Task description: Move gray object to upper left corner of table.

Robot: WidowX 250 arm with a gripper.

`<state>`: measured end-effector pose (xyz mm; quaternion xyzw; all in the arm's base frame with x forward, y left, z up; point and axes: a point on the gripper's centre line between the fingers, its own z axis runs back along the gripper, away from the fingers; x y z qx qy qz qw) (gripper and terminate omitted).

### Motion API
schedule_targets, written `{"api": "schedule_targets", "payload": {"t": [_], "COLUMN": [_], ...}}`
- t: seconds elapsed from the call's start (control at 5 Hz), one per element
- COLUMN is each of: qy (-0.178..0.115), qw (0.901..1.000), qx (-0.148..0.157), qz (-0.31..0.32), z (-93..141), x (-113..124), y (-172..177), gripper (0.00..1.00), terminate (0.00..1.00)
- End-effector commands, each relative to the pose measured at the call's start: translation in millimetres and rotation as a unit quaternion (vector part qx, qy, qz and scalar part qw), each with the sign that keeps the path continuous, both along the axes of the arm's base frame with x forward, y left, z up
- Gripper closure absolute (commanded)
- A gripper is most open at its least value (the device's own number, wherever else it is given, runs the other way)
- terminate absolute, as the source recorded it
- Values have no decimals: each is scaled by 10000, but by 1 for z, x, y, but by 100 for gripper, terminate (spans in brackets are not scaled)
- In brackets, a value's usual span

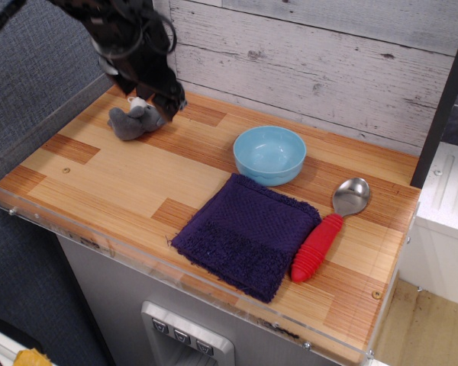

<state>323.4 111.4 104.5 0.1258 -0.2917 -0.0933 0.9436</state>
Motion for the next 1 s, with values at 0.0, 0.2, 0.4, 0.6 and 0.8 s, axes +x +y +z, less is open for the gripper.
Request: {"api": "schedule_targets", "payload": {"t": [0.0,0.2,0.4,0.6,0.8], "qy": [-805,-751,-751,-751,-751], "qw": [9954,9909,9909,9909,9909], "qx": [138,14,14,14,14], "qz": [-499,-1118,-1118,-1118,-1118], "z": [65,64,64,64,64], "x": [-11,-10,-10,-10,-10], "y": [-16,-30,-30,-30,-30], "gripper": [0,0,0,0,0], "terminate": [0,0,0,0,0]}}
